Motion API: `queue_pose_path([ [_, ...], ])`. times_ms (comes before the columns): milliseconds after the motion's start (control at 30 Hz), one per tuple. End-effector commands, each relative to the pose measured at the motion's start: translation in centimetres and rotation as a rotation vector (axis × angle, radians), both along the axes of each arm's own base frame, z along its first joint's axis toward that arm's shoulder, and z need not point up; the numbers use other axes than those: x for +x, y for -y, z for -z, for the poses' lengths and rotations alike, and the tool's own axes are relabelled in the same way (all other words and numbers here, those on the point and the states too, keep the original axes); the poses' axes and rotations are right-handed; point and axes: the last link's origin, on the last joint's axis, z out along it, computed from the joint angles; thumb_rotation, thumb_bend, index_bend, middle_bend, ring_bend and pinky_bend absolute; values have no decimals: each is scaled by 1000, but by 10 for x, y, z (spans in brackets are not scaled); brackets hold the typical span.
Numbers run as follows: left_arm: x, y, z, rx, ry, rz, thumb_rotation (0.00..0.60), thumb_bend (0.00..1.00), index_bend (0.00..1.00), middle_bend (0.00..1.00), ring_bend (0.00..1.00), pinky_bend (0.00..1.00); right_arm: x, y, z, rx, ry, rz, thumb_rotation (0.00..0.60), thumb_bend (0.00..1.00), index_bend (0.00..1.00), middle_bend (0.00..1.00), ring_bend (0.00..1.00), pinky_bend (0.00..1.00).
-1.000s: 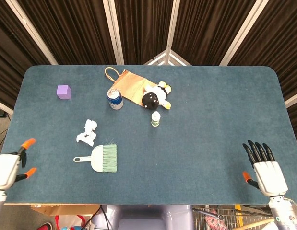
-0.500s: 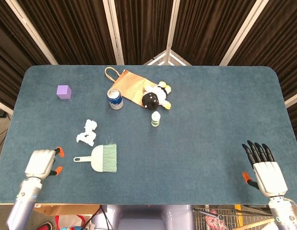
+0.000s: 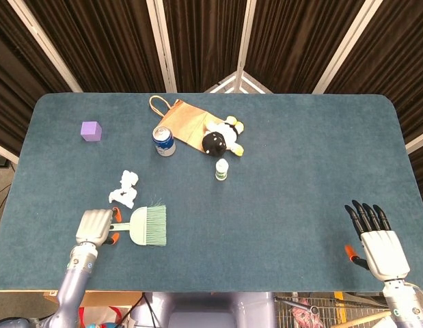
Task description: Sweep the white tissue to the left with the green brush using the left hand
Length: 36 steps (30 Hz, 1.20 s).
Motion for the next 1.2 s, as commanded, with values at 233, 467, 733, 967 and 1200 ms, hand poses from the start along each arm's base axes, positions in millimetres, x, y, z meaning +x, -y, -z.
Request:
queue_pose_path([
  [233, 5, -8, 14, 3, -25, -8, 600, 415, 456, 1000, 1000, 1000, 0, 0, 0, -1, 4, -1, 600, 323, 0, 0, 0, 0],
  [467, 3, -9, 21, -4, -42, -15, 600, 417, 459, 1000, 1000, 1000, 1, 0, 0, -2, 5, -3, 600, 323, 0, 0, 0, 0],
  [733, 0, -5, 27, -19, -51, -18, 600, 441, 503, 1000, 1000, 1000, 1, 0, 0, 0, 5, -3, 600, 322, 0, 0, 0, 0],
  [967, 4, -5, 23, 8, -24, 11, 600, 683, 740, 1000, 1000, 1000, 0, 0, 0, -2, 5, -2, 600, 322, 0, 0, 0, 0],
  [1200, 34, -10, -2, 73, -8, 136, 600, 707, 772, 1000, 1000, 1000, 0, 0, 1, 1, 2, 1, 600, 322, 0, 0, 0, 0],
])
